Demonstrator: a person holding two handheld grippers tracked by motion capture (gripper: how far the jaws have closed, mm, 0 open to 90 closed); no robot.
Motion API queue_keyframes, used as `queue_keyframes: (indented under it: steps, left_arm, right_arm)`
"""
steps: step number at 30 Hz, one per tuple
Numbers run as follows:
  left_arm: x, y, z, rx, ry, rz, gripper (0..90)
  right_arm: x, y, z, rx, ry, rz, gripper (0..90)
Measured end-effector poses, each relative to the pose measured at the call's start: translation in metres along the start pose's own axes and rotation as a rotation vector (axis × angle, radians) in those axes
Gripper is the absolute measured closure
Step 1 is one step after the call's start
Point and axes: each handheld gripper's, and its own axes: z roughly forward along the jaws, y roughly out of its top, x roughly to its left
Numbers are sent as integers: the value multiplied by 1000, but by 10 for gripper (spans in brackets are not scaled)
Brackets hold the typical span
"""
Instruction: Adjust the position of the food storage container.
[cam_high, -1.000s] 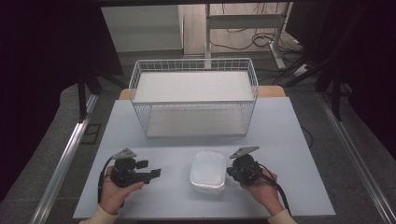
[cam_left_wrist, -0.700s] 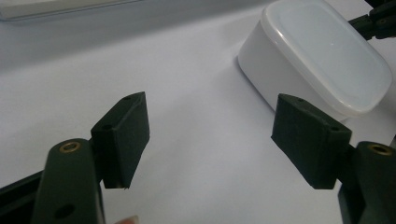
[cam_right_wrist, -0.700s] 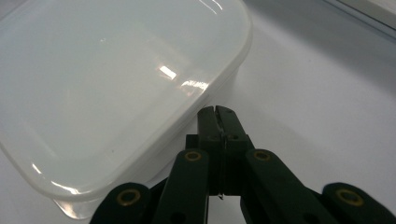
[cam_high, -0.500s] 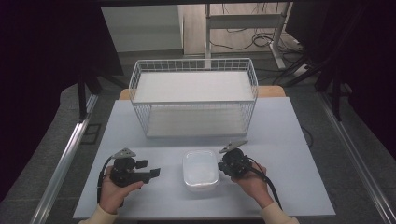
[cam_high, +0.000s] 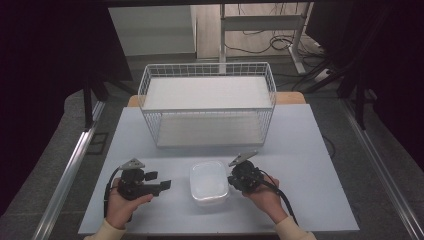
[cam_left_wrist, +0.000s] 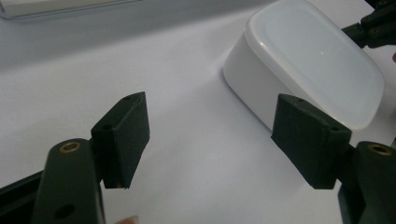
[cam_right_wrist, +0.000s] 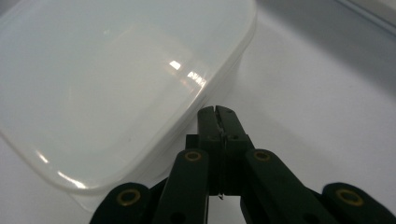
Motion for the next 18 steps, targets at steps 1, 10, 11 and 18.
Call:
queue_keyframes:
  steps: [1, 10, 11, 18]
  left_arm:
    - [0, 0, 0, 0, 0, 0, 267]
    - [1, 0, -1, -2, 0, 0, 267]
    - [1, 0, -1, -2, 0, 0, 267]
    - [1, 0, -2, -5, 0, 0, 267]
  right_arm:
    - [2, -1, 0, 5, 10, 3, 900]
    - [15, -10, 0, 25, 50, -22, 900]
    - [16, -10, 0, 24, 49, -23, 900]
    - [14, -12, -2, 13, 68, -24, 900]
